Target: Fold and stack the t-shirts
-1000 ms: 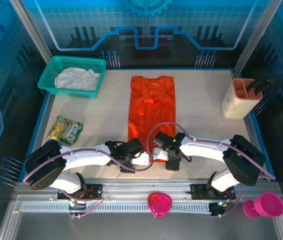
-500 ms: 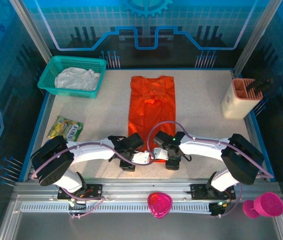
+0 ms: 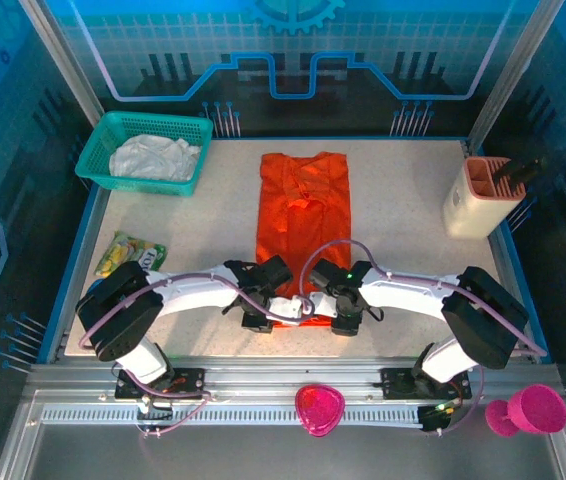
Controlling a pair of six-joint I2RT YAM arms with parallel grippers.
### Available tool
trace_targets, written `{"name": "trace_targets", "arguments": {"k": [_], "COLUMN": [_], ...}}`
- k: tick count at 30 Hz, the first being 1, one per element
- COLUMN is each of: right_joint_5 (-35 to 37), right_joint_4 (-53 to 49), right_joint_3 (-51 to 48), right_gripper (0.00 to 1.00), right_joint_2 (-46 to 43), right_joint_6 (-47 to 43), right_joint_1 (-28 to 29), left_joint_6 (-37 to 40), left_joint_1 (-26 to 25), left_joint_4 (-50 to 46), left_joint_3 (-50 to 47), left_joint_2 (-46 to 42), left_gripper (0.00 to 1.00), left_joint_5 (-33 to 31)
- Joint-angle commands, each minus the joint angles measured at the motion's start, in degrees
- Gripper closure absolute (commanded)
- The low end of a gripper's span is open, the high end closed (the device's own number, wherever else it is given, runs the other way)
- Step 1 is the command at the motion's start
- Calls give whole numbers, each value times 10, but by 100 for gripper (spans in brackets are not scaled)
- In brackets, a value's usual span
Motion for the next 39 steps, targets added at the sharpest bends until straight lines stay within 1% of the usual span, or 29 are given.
{"name": "trace_targets", "arguments": {"k": [1,3,4,5,6,7,10,11,12,17,22,29,35,39], "right_joint_5": [8,11,11,12,13,13,9,6,5,16,3,7,-11,-5], "right_joint_4": [66,63,60,57,56,54,48,44,40,17,-21,-104,-159,-187], "right_joint_3": [16,19,21,23,24,25,28,30,33,39,46,51,75,89], "right_gripper": [59,66,67,68,70,72,79,88,100,100,100,100,100,100], "right_joint_2": [0,0,1,2,3,4,3,2,0,-33,-105,-210,-266,-274], "right_joint_6": [-16,-16,-15,-15,-15,-16,-16,-17,-19,-15,-12,-4,8,10], "right_joint_1": [0,0,-1,0,-1,-2,-1,-1,-1,-2,3,19,52,63], "left_joint_6": [-2,-7,-12,-19,-28,-35,-58,-62,-64,-74,-100,-153,-200,-219], "left_joint_1": [24,24,24,24,24,24,22,20,16,-5,-35,-90,-133,-146], "left_joint_4": [99,98,95,89,81,76,64,63,64,58,35,-28,-100,-147], "left_joint_3": [-27,-26,-23,-19,-14,-10,-6,-9,-13,-29,-43,-49,-9,35], "left_joint_2": [72,69,67,65,62,60,51,46,41,-6,-86,-188,-228,-235], "left_gripper": [69,74,79,85,97,100,100,100,100,100,100,100,100,100], "left_joint_5": [-136,-152,-155,-157,-158,-159,-163,-165,-167,-187,-210,-230,-250,-253]}}
